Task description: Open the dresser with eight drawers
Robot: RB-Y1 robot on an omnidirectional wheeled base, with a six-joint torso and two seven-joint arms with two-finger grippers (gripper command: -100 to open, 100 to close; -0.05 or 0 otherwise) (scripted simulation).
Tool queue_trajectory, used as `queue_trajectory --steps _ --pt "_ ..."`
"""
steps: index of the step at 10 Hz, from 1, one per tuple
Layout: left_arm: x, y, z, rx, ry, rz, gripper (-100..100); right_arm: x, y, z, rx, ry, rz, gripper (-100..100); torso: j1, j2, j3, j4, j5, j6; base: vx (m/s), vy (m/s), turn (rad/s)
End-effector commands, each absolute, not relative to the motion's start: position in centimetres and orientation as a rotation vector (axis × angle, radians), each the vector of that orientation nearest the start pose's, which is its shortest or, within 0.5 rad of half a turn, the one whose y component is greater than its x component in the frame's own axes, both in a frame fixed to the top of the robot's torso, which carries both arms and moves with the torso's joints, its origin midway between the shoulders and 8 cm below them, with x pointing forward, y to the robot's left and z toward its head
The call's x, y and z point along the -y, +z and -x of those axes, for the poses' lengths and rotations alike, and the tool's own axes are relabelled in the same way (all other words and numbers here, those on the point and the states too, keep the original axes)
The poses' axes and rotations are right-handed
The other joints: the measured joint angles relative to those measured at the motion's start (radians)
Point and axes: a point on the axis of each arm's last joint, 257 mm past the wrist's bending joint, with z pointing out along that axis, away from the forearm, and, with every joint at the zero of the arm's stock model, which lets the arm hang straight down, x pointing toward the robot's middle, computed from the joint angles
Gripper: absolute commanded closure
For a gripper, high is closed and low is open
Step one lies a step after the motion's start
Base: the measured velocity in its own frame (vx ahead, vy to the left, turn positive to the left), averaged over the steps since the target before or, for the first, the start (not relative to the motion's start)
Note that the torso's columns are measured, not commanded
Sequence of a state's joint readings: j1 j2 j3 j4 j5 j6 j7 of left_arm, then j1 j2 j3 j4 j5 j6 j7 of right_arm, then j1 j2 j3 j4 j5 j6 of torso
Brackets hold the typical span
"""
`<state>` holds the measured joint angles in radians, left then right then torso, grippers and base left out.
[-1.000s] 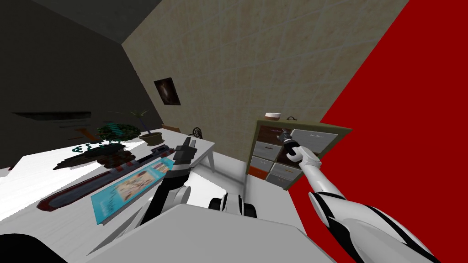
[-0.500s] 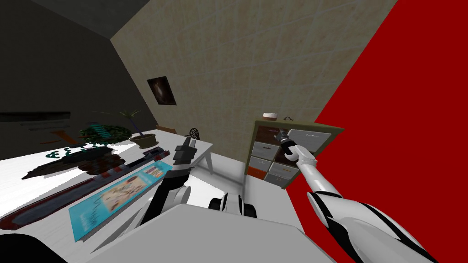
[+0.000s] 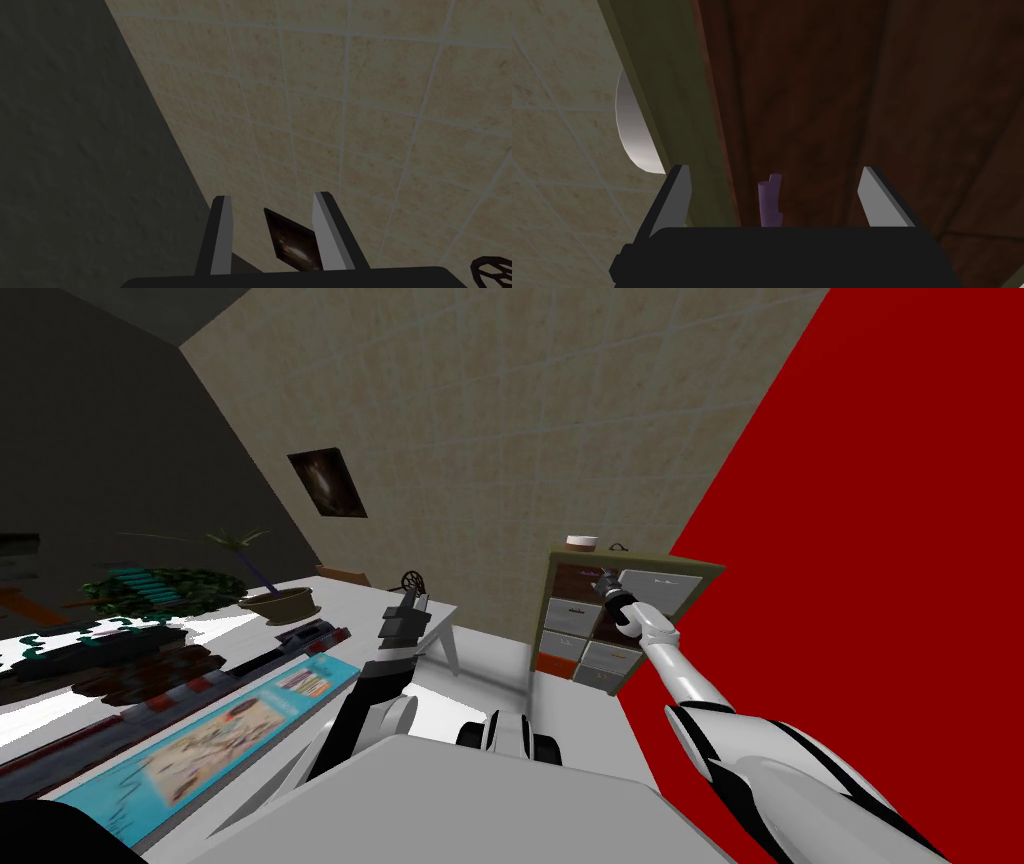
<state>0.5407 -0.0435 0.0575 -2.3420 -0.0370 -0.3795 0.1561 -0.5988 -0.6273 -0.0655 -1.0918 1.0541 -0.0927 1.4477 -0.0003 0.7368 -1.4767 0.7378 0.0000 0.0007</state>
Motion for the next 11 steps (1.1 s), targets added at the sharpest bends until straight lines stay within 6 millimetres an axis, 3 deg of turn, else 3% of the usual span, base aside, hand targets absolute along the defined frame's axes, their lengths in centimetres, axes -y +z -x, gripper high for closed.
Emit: queue_trajectory --steps 1,2,3,5,6,9,10,11 --pt "-30.6 1.6 -34.4 -0.607 -1.322 0.799 0 40.6 -0.8 -67.9 -1.104 -1.242 1.008 -100 0.000 0.001 0.000 0.000 0.000 -0.001 0.027 0.004 -0.006" --pt "-30.6 1.6 -34.4 -0.607 -1.322 0.799 0 40.6 -0.8 -67.9 -1.110 -1.228 0.996 -100 0.001 0.003 0.002 0.001 0.000 -0.001 0.003 0.002 0.025" --pt "-30.6 1.6 -34.4 -0.607 -1.322 0.799 0 38.1 -0.6 -68.3 -1.076 -1.221 1.029 -100 0.001 0.004 0.002 0.001 0.000 -0.001 0.046 0.008 -0.277" --pt "-30.6 1.6 -34.4 -0.607 -1.322 0.799 0 38.1 -0.7 -68.3 -1.088 -1.199 1.013 -100 0.000 0.000 0.000 0.000 0.000 -0.001 0.042 0.004 -0.069" --pt "-30.6 1.6 -34.4 -0.607 -1.322 0.799 0 35.5 -0.5 -68.5 -1.055 -1.184 1.039 -100 0.000 0.001 0.000 0.000 0.000 -0.001 0.055 -0.009 -0.189" --pt "-30.6 1.6 -34.4 -0.607 -1.322 0.799 0 35.6 -0.6 -68.6 -1.064 -1.169 1.028 -100 0.001 0.002 0.001 0.000 0.000 -0.001 0.033 0.003 -0.057" --pt "-30.6 1.6 -34.4 -0.607 -1.322 0.799 0 33.0 -0.4 -68.7 -1.024 -1.165 1.061 -100 0.000 0.003 0.002 0.001 0.000 -0.001 0.041 0.002 -0.279" --pt "-30.6 1.6 -34.4 -0.607 -1.322 0.799 0 33.0 -0.4 -68.7 -1.035 -1.146 1.046 -100 0.000 0.001 0.001 0.000 0.000 0.000 0.061 0.009 -0.151"
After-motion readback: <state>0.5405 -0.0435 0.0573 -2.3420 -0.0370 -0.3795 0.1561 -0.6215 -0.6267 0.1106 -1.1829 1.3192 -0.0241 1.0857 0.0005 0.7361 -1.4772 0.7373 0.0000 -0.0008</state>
